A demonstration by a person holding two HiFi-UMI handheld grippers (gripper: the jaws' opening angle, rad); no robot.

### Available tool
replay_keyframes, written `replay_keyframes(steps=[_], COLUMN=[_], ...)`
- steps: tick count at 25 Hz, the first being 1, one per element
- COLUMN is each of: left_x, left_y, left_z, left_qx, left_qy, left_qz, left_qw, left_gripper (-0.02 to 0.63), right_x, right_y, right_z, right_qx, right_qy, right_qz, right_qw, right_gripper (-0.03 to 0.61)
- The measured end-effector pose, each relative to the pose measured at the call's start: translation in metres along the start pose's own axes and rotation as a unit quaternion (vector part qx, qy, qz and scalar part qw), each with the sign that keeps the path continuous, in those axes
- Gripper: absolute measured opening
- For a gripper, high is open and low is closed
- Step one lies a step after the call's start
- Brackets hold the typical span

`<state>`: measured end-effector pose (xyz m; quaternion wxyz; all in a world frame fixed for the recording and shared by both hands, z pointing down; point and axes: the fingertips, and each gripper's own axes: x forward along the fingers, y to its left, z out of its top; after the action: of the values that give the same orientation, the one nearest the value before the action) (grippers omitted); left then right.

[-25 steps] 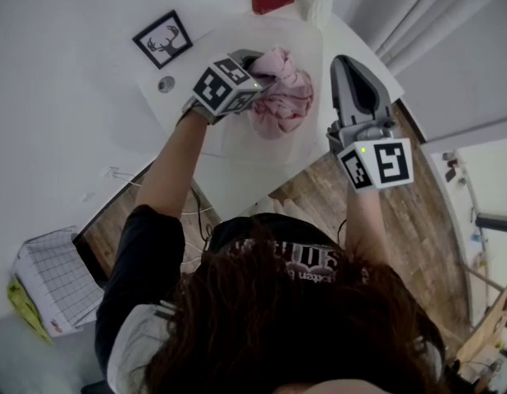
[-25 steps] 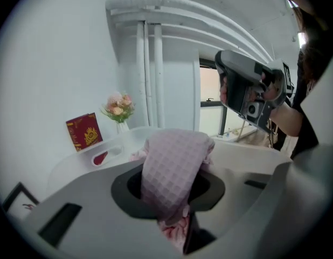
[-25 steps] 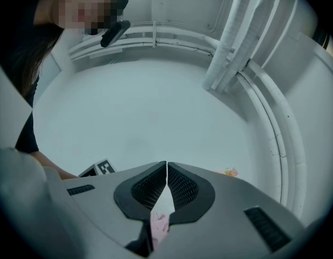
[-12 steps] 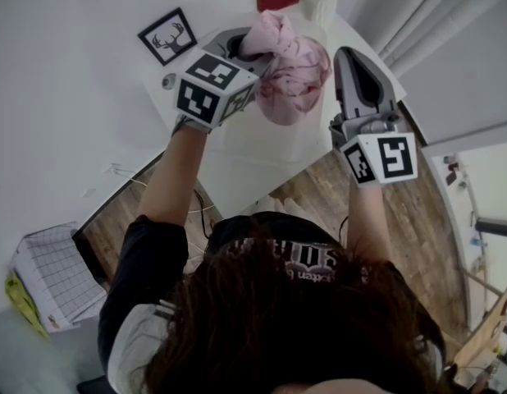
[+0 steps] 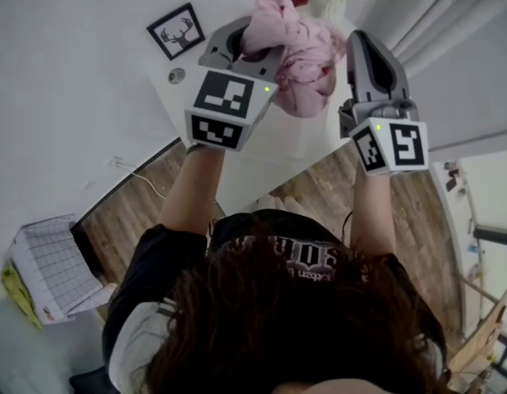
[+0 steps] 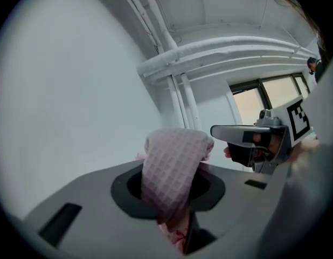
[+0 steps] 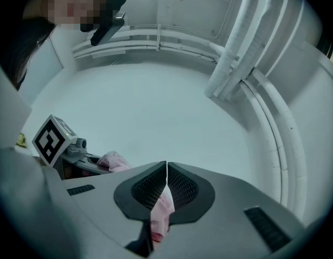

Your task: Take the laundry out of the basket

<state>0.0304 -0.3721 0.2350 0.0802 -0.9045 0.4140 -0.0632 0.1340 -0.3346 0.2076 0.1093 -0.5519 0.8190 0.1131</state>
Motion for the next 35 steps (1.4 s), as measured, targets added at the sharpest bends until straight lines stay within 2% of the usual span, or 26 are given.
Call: replay_keyframes(steps=[7, 12, 22, 35], left_x=[-0.016, -0.025, -0.031, -0.034], left_y=[0.011, 0.014, 0.015, 0.014], left_z=[0.020, 0.025, 0.023, 0.027], left_qx=[0.000, -0.003, 0.003, 0.012], left_qy=[-0.041, -0.052, -0.050, -0.056], left_qz=[0.061, 0.085, 0.109, 0.104], left_qw=[0.9973, 0.9950, 0.9928, 0.9929], left_gripper=[0.098, 0.098, 0.098, 0.098], right_x=[0.006, 0.007, 0.008, 0.010], right_y=[-0.001, 0.003, 0.007, 0.009], right_z=[0.012, 0.012, 0.008, 0.009], right_qx=[-0.003, -0.005, -0.006, -0.016], right_qy=[-0.006, -0.002, 0.005, 0.010], right_qz=[-0.005, -0.001, -0.001, 0.005], right_qw=[1.000, 1.000, 1.000, 1.000], right_gripper=[0.028, 0.028, 0.028, 0.026])
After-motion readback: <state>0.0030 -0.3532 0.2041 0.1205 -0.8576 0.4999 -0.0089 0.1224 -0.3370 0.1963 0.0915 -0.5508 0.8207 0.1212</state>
